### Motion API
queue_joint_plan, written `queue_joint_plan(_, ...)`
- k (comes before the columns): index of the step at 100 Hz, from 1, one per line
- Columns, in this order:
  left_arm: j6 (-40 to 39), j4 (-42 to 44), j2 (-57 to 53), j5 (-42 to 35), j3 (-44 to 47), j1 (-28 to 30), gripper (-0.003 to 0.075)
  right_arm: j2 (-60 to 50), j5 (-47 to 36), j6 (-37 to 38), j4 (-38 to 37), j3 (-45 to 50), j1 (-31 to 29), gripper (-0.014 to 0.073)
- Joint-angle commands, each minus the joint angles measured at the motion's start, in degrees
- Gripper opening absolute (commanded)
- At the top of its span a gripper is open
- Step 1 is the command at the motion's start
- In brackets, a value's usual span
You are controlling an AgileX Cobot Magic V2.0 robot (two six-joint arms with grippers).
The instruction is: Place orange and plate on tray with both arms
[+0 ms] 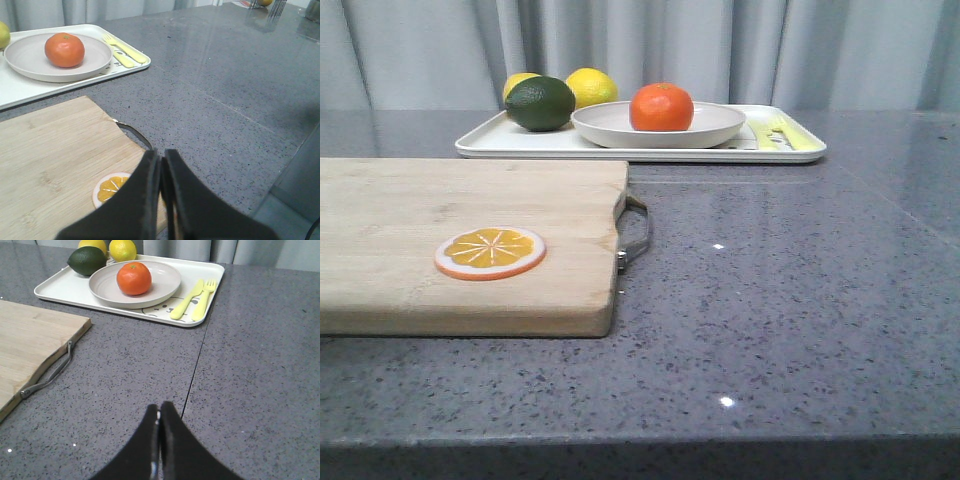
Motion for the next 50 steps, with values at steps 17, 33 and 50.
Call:
queue_joint_plan(17, 0.02, -0.95, 0.42, -4.2, -1.43, -0.01, -0.002, 0.44, -4.8, -0.48, -0.25, -1.39, -0.21, -0.0075)
queue_joint_plan(33, 0.02, 5.1, 0.38, -4.2, -1.43, 0.12, -0.002, 0.44, -4.8, -0.48, -0.25, -1.39, -0.21, -0.0075)
queue_joint_plan(50, 0.02, 7.15, -2.22, -7.38, 1.16, 3.86, -0.002, 0.44, -4.8, -0.48, -0.25, -1.39, -0.21, -0.0075)
